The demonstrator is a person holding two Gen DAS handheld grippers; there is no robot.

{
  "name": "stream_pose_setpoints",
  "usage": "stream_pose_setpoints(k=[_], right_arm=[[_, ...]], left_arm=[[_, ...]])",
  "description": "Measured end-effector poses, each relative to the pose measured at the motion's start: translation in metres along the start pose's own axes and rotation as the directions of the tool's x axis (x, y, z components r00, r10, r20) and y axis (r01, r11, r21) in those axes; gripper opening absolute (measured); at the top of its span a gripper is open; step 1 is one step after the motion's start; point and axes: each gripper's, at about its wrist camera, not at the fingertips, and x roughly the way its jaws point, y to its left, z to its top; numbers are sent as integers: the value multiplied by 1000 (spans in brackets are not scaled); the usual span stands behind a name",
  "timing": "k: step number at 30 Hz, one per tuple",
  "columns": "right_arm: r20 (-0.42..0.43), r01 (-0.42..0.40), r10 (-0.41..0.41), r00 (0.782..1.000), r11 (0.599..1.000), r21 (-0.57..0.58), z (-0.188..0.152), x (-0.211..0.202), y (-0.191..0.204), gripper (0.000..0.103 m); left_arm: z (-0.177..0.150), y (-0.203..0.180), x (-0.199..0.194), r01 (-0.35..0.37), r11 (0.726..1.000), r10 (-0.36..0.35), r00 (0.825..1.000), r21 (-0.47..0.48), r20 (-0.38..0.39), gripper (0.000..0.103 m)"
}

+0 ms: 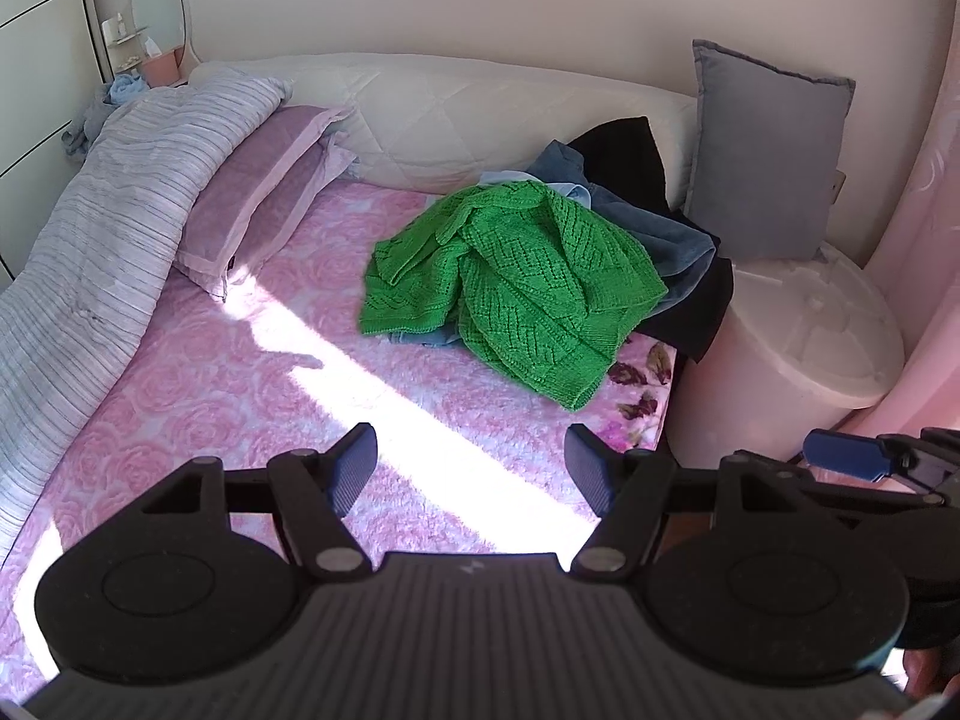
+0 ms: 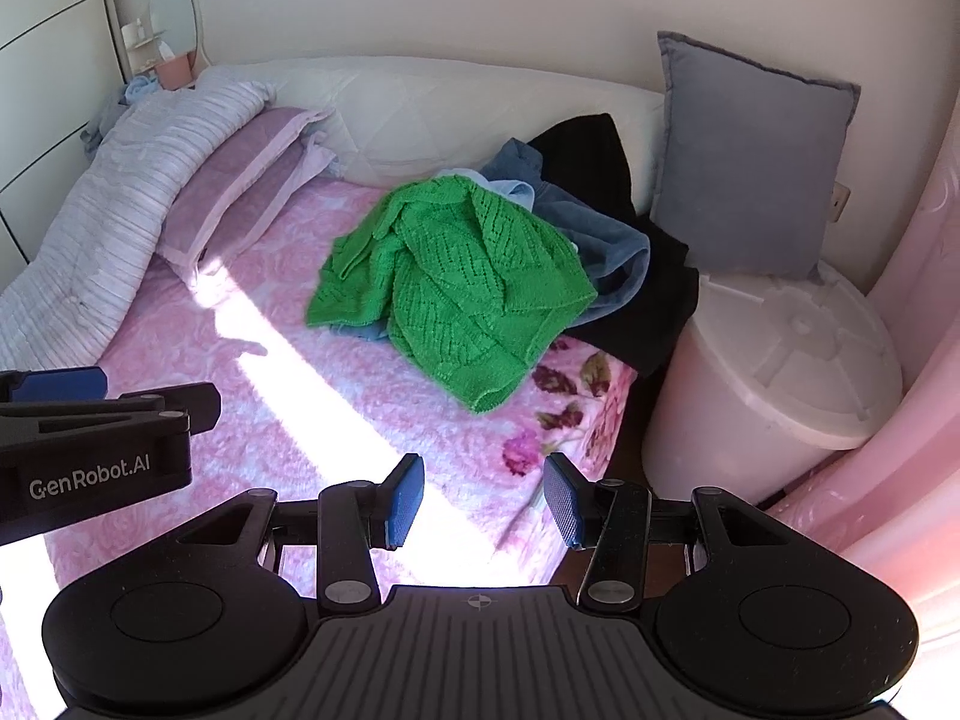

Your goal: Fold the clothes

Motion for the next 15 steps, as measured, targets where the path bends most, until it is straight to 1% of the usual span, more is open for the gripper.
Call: stream_pose_setpoints(k=[8,15], right_arm=[[23,31,-31,999,1000,-2,0,-7,6,48],[18,55,-55,998,998,0,-7,-9,9,48]], left_arm=[[0,1,0,26,1000,-26,1000,5,1,66],[-4,3,2,39,999,-39,999,3,-10,66]])
